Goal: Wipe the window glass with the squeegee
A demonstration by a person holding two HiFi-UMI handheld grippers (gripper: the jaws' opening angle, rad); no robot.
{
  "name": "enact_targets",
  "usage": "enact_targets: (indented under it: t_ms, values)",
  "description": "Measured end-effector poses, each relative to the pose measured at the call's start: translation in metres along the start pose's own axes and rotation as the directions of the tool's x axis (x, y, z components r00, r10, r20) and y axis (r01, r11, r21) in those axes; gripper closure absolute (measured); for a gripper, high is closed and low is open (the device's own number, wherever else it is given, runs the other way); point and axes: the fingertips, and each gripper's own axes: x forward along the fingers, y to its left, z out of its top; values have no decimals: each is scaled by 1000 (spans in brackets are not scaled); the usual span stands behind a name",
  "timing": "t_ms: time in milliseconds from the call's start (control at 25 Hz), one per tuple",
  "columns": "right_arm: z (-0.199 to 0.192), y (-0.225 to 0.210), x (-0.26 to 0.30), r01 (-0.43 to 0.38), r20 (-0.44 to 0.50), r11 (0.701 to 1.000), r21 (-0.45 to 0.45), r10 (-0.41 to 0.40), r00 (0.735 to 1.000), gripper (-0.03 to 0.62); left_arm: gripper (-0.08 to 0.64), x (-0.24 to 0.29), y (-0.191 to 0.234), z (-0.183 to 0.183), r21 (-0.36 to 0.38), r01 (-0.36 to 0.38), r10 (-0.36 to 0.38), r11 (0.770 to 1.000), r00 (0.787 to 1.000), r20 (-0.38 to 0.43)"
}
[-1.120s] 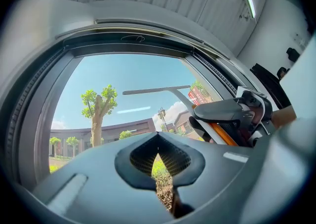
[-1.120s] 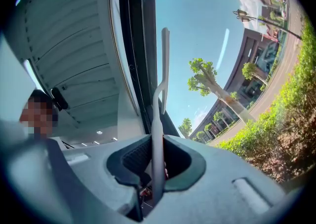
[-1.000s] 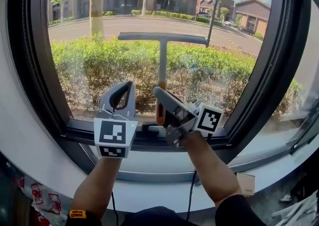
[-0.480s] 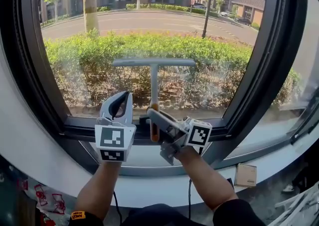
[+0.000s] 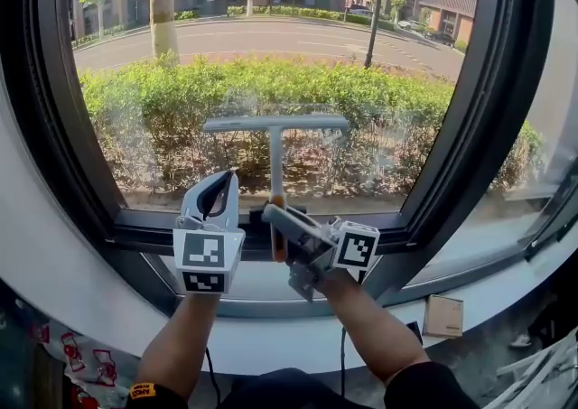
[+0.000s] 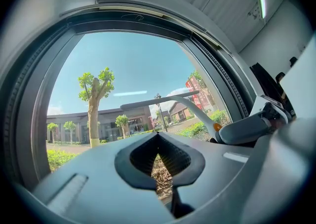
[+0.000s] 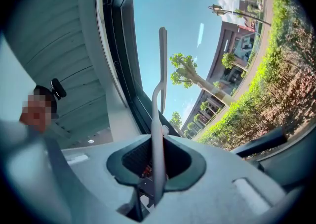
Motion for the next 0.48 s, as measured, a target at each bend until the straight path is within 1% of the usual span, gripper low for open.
enact_targets:
  t_ms: [120, 240, 320, 480]
  values:
    - [-1, 3, -1, 4, -24, 1000, -18, -5, 1000, 544, 545, -1, 1, 5, 0, -1, 1, 1000, 1000, 10]
    - [5, 10, -3, 7, -43, 999, -53, -9, 999, 546, 545, -1, 2, 21, 8, -4, 3, 1000, 999, 44]
    - [19, 17, -5, 2, -35, 997, -80, -5, 999, 546, 545, 1, 0, 36, 21, -2, 0, 1000, 997, 74]
    - [62, 44, 0, -66, -16, 989, -128, 65, 998, 546, 545, 12, -11, 61, 66, 8, -16, 998, 993, 117]
